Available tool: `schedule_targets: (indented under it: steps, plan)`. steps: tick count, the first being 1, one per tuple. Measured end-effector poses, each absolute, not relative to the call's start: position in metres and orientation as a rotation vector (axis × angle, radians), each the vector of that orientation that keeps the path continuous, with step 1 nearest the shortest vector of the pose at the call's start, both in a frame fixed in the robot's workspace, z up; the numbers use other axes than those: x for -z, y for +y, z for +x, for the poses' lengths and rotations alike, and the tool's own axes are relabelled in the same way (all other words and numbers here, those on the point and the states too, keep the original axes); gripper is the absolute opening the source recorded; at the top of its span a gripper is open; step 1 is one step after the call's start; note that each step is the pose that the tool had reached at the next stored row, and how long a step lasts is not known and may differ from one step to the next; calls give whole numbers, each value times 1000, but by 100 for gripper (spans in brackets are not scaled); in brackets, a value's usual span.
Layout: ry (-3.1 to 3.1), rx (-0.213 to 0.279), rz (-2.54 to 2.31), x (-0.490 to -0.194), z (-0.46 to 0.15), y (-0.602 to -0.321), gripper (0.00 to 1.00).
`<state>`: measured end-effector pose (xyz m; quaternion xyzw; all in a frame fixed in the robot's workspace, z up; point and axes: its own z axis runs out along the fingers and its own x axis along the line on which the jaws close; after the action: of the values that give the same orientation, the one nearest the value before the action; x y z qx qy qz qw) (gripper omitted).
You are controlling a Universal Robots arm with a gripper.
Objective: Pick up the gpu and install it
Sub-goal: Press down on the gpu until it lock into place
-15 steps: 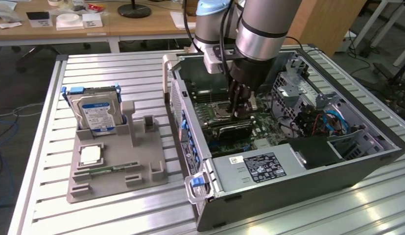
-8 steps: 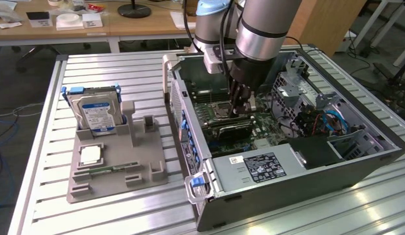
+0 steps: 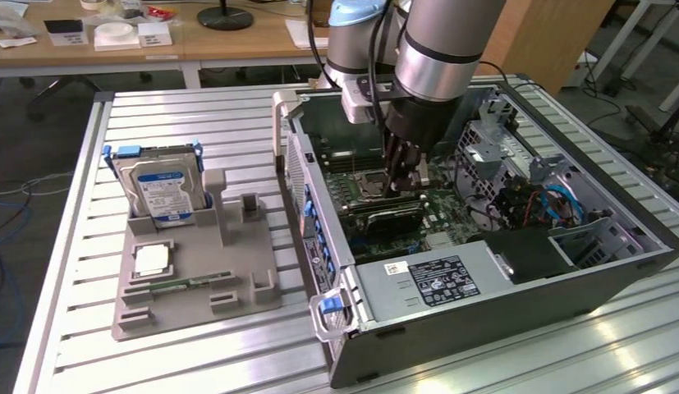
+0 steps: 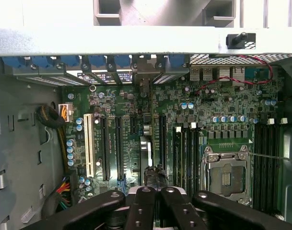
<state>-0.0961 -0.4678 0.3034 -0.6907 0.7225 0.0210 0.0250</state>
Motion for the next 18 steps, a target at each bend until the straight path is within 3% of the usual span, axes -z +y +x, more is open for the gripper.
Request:
schedule_targets:
  steps: [18]
  plan:
    - [2211, -50, -2177, -291, -96, -460, 11]
